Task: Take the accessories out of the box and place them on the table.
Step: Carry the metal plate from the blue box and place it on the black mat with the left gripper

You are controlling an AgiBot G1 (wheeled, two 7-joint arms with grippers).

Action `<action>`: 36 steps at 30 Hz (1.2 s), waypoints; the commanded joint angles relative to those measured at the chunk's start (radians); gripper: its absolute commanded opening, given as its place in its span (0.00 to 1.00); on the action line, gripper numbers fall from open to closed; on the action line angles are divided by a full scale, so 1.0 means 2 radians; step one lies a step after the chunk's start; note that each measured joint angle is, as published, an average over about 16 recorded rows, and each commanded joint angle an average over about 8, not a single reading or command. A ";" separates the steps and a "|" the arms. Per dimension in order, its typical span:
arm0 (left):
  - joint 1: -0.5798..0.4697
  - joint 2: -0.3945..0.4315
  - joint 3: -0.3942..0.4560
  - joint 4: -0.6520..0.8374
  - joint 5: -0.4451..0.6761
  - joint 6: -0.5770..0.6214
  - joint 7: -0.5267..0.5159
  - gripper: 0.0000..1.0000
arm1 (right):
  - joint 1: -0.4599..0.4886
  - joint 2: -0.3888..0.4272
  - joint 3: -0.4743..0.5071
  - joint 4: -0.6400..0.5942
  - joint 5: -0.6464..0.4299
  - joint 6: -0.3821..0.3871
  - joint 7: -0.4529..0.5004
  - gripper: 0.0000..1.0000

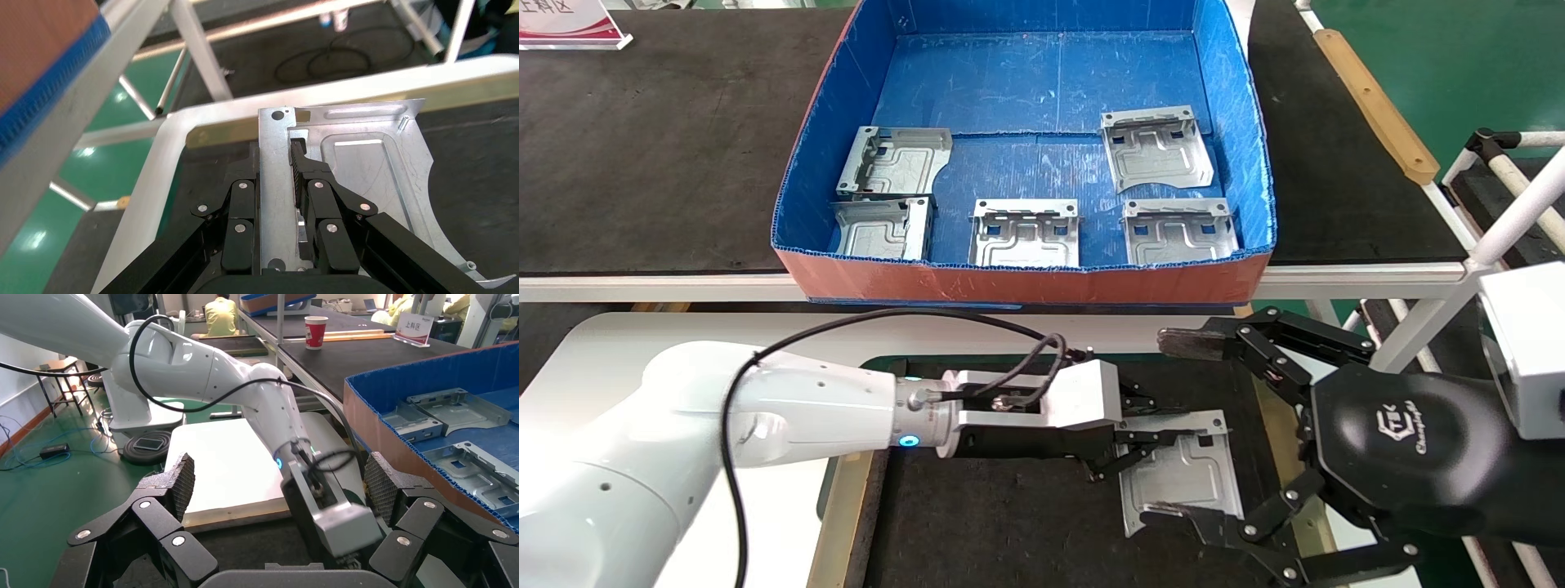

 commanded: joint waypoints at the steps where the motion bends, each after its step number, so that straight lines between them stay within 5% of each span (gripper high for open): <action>1: 0.000 0.007 0.007 0.006 -0.001 -0.016 0.010 0.00 | 0.000 0.000 0.000 0.000 0.000 0.000 0.000 1.00; 20: 0.014 0.010 0.189 -0.096 -0.095 -0.260 -0.017 0.00 | 0.000 0.000 0.000 0.000 0.000 0.000 0.000 1.00; 36: -0.005 0.008 0.291 -0.127 -0.181 -0.306 -0.007 0.00 | 0.000 0.000 0.000 0.000 0.000 0.000 0.000 1.00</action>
